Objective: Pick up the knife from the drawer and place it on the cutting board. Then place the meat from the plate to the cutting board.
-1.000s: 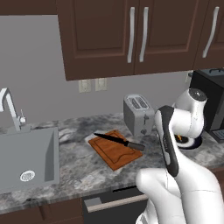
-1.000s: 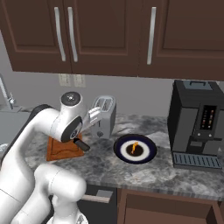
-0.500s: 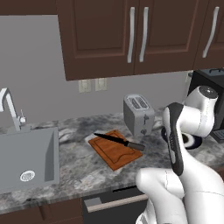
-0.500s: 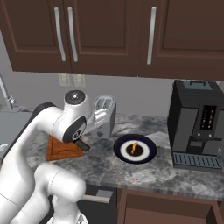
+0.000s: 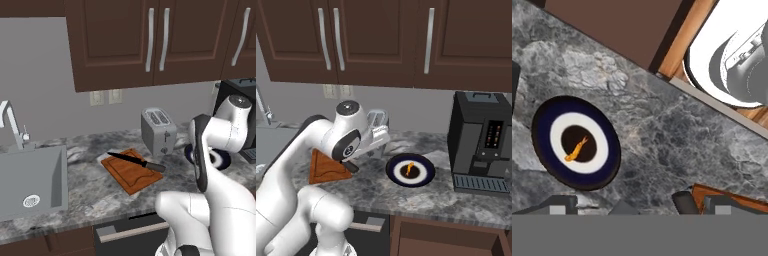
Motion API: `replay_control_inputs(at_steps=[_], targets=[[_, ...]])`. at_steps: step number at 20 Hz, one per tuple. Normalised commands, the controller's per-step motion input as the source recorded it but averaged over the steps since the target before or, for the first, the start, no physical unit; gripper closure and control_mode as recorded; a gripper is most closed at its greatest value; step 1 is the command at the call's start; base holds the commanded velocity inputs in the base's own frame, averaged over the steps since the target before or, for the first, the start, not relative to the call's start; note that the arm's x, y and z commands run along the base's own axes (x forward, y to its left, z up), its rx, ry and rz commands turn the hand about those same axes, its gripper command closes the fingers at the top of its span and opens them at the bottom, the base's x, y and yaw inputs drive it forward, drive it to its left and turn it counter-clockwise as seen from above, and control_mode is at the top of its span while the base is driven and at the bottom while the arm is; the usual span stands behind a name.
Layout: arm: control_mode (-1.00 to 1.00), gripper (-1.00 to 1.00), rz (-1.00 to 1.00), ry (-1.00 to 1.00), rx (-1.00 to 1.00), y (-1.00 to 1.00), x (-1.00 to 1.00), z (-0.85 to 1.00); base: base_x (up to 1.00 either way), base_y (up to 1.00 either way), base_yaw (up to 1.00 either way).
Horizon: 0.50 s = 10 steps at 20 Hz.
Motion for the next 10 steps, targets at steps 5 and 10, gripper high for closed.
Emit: replay_control_inputs(at_steps=[5,10], targets=[[-1.00,-1.00,-0.20,0.04,0.00,-0.40,0.00,0.00,0.00,0.00,0.00],[-1.00,-1.00,-0.14,0.15,0.09,-0.42,0.00,0.00,0.00,0.00,0.00]])
